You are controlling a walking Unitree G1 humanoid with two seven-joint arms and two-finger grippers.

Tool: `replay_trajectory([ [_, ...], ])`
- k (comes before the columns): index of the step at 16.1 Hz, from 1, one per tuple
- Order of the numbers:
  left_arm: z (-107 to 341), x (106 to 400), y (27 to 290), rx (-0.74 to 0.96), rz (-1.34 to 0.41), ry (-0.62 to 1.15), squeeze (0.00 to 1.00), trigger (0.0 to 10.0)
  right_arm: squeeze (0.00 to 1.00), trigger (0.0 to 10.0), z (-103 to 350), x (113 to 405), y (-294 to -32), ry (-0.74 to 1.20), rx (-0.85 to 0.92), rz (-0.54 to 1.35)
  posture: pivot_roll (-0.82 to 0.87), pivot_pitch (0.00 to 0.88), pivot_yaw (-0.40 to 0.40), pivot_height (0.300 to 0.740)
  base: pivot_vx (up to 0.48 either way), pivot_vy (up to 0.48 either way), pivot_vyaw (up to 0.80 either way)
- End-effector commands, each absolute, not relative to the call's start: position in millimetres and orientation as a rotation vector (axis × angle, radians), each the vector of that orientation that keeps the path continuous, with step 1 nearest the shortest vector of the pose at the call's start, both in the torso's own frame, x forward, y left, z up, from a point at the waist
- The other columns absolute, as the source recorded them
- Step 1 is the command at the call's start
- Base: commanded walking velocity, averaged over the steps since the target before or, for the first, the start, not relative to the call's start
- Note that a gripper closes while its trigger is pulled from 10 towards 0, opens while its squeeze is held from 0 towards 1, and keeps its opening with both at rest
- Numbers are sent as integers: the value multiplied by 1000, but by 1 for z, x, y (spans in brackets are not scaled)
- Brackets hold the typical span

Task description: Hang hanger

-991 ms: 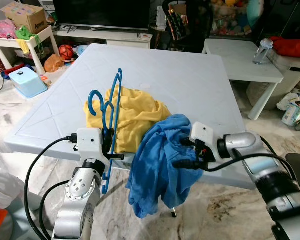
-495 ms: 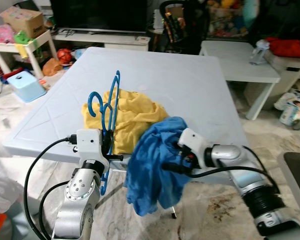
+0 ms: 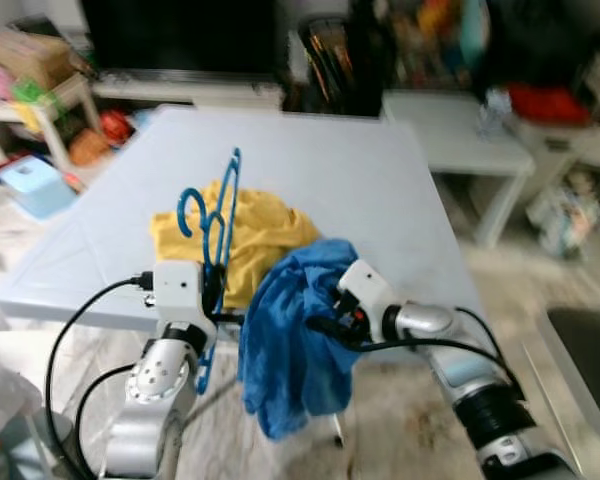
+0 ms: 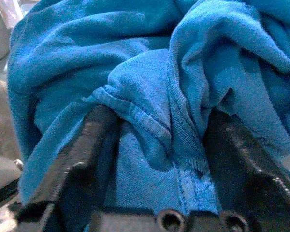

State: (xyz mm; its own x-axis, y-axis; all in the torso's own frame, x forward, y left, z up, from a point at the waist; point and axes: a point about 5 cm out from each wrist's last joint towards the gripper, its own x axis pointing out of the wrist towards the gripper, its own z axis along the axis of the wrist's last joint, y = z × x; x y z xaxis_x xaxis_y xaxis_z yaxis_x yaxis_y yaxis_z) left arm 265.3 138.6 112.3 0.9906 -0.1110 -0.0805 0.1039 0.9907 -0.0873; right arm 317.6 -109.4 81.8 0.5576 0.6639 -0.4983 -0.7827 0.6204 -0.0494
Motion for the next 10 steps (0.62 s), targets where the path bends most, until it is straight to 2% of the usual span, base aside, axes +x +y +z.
replay_trajectory([
  [1,114,266,139,-77,-114,82,0,10000,0,0,76,319,-115,500,-276,809,15,0,-52,740,0,0,0],
  [5,114,266,139,-79,-115,83,0,10000,0,0,77,326,-115,478,-206,706,13,0,-52,740,0,0,0],
  [10,113,266,138,-83,-113,85,0,10000,0,0,93,347,-100,389,-53,521,16,0,-56,740,0,0,0],
])
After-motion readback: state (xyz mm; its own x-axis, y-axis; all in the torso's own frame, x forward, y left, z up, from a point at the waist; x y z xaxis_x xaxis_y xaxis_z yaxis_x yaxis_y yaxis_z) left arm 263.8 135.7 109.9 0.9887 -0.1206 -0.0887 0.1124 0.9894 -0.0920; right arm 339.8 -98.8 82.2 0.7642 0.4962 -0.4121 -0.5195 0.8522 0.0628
